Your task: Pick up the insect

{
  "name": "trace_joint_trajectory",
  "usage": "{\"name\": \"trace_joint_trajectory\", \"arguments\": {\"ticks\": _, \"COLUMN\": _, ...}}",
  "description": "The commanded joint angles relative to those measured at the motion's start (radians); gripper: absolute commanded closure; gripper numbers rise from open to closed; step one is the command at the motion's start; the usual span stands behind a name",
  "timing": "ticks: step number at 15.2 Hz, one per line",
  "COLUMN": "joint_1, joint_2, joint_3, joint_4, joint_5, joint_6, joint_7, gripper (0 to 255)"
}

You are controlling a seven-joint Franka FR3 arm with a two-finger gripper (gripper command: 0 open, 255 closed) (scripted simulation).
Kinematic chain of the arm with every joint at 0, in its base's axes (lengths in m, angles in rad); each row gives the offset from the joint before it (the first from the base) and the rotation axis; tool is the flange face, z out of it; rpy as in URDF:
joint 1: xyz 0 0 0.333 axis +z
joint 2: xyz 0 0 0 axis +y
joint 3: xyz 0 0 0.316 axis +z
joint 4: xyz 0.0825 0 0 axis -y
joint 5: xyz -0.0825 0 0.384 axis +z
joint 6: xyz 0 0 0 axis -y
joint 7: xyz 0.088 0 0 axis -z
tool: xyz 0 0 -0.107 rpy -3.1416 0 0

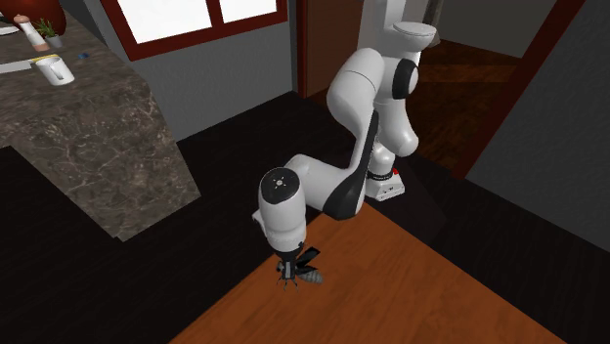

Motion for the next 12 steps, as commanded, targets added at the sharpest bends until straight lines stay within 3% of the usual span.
{"name": "trace_joint_trajectory", "arguments": {"ticks": 1, "joint_1": 0.000, "joint_2": -0.006, "joint_3": 0.002, "joint_4": 0.017, "joint_5": 0.004, "joint_6": -0.022, "joint_7": -0.003, "gripper": 255}}
{"name": "trace_joint_trajectory", "arguments": {"ticks": 12, "joint_1": 0.004, "joint_2": -0.029, "joint_3": 0.010, "joint_4": 0.136, "joint_5": 0.020, "joint_6": -0.161, "joint_7": -0.015, "gripper": 255}}
